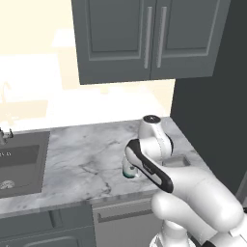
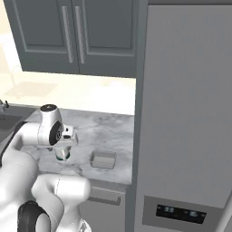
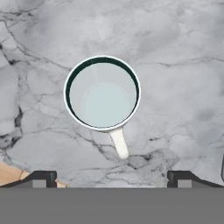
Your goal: Pick the mug from the counter and place it inside the microwave. Then close the microwave.
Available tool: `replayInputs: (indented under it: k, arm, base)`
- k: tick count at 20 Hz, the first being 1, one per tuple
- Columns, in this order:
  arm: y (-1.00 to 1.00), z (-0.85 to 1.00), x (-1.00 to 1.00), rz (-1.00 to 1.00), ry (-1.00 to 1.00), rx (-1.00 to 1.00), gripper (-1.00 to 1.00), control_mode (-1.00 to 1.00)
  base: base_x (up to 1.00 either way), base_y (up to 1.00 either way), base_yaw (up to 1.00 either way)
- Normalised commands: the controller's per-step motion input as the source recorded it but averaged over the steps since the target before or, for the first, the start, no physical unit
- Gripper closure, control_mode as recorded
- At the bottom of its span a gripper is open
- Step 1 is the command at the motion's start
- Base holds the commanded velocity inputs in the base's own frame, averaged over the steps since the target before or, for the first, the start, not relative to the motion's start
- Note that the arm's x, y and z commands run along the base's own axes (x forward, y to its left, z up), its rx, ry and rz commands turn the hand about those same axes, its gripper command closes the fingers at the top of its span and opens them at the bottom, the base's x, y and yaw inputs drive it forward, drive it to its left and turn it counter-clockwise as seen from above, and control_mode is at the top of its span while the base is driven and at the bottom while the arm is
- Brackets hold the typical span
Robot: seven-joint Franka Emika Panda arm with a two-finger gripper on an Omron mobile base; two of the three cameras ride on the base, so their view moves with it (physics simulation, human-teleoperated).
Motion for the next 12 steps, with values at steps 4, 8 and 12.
replayInputs:
  k: [4,8,12]
  arm:
    - [-0.06,-0.04,0.1,0.01,0.0,0.0,-1.0,-1.0]
    - [0.0,0.0,0.0,0.02,0.0,0.0,-1.0,-1.0]
    - [0.0,-0.05,0.02,0.02,0.0,0.0,-1.0,-1.0]
  base:
    - [0.0,0.0,0.0]
    - [0.0,0.0,0.0]
    - [0.0,0.0,0.0]
